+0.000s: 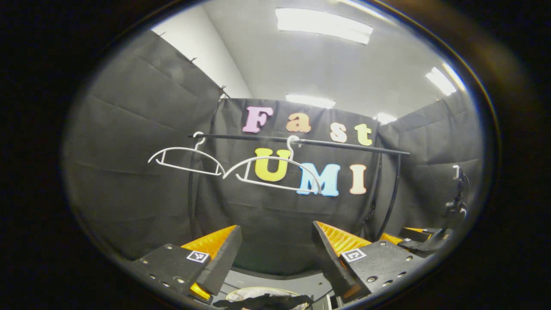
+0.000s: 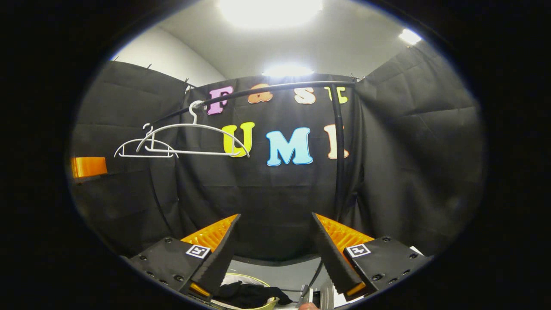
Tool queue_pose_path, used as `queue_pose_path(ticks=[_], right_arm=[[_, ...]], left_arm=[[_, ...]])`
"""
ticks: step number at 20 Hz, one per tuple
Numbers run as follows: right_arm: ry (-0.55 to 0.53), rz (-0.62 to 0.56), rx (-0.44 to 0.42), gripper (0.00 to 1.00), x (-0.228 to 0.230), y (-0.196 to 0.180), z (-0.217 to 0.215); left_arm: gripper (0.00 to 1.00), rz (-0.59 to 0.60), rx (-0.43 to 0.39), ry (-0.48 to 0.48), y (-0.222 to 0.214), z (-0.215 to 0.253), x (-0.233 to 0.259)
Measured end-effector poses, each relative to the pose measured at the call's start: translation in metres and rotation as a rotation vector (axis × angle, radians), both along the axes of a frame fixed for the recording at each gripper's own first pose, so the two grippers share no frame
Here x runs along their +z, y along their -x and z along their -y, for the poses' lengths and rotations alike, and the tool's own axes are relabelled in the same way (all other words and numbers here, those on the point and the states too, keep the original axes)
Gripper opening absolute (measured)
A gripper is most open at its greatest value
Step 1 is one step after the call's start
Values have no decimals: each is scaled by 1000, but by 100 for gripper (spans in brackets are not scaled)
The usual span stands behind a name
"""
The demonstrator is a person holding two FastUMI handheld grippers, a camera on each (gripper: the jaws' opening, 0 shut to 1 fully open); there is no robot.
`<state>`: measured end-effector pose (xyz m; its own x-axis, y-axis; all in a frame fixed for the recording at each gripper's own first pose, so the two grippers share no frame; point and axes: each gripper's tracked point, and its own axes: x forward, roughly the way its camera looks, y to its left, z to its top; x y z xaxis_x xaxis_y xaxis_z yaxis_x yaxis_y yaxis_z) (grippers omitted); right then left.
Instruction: Grasp the clothes on the hanger with both hands and then place them into the laundry hamper below.
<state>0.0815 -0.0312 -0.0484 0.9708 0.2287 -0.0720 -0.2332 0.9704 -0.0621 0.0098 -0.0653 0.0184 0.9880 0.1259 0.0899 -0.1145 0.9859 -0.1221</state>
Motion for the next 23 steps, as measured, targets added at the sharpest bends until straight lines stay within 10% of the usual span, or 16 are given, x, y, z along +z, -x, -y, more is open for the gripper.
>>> queue_pose_path(ticks=[23], right_arm=[[-35, -29, -48, 93, 8, 12, -25]], left_arm=[[94, -40, -60, -32, 10, -28, -13]])
